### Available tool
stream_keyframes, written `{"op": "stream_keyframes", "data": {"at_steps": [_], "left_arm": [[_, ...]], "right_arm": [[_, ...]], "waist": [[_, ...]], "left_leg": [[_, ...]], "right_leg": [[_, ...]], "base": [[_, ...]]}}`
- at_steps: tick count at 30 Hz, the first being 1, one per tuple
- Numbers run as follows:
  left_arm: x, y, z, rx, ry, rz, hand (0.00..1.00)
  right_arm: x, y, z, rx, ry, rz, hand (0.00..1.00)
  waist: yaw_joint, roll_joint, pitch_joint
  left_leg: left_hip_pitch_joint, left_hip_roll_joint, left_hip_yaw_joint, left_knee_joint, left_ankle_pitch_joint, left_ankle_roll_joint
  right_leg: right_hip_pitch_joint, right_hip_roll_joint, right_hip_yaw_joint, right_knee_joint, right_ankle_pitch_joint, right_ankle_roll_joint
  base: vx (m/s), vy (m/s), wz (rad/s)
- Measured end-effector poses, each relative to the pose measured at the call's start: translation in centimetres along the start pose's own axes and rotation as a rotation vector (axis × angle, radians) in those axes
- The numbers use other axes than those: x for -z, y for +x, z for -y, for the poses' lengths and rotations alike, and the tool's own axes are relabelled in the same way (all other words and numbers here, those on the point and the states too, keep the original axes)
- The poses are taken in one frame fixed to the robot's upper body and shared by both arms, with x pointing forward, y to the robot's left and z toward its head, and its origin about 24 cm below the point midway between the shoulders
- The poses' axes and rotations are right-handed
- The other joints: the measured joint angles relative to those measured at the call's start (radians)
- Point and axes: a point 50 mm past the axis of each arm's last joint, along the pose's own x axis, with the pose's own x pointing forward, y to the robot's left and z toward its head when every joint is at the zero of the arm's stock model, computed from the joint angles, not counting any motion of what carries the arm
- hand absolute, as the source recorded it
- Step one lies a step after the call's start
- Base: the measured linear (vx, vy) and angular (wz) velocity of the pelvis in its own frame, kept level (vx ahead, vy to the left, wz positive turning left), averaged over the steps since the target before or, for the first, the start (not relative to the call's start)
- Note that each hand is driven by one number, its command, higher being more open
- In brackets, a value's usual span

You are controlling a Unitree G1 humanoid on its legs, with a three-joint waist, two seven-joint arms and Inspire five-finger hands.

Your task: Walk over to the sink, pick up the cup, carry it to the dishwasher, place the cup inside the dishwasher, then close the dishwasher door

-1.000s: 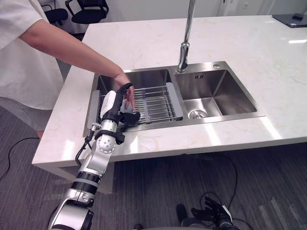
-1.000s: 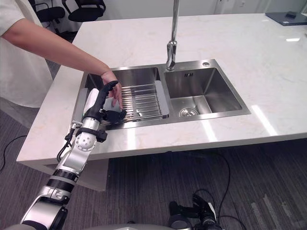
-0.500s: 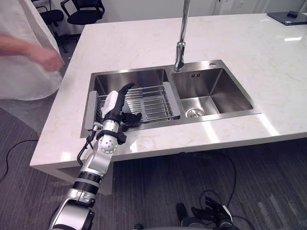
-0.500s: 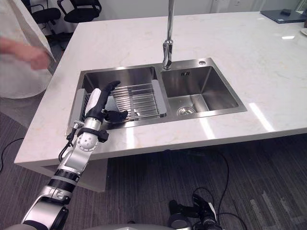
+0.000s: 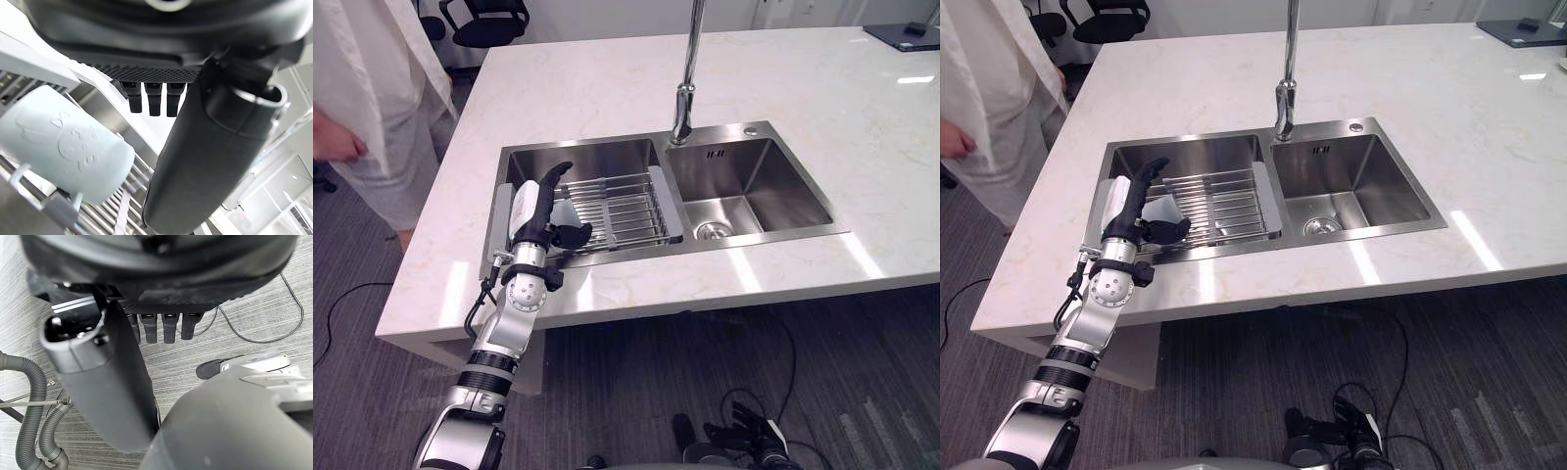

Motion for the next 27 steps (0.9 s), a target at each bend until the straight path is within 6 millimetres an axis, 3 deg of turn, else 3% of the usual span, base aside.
{"op": "stream_keyframes", "data": {"at_steps": [15,27], "left_arm": [[2.4,0.1,-1.9,0.019,0.131,-0.072,0.9],[3.2,0.3,-3.6,0.045,0.236,-0.078,0.9]], "right_arm": [[0.0,0.0,0.0,-0.004,0.0,0.001,0.9],[-0.2,0.0,-0.1,-0.014,0.0,0.013,0.9]], "waist": [[0.005,-0.003,0.003],[0.025,-0.009,0.024]], "left_leg": [[-0.001,0.0,0.025,-0.011,-0.004,0.004],[-0.014,-0.001,0.03,-0.011,-0.005,0.004]], "right_leg": [[-0.02,0.003,0.022,0.002,0.001,0.001],[-0.035,0.004,0.029,0.004,0.002,0.002]], "base": [[0.0,-0.003,-0.04],[0.0,-0.003,-0.01]]}}
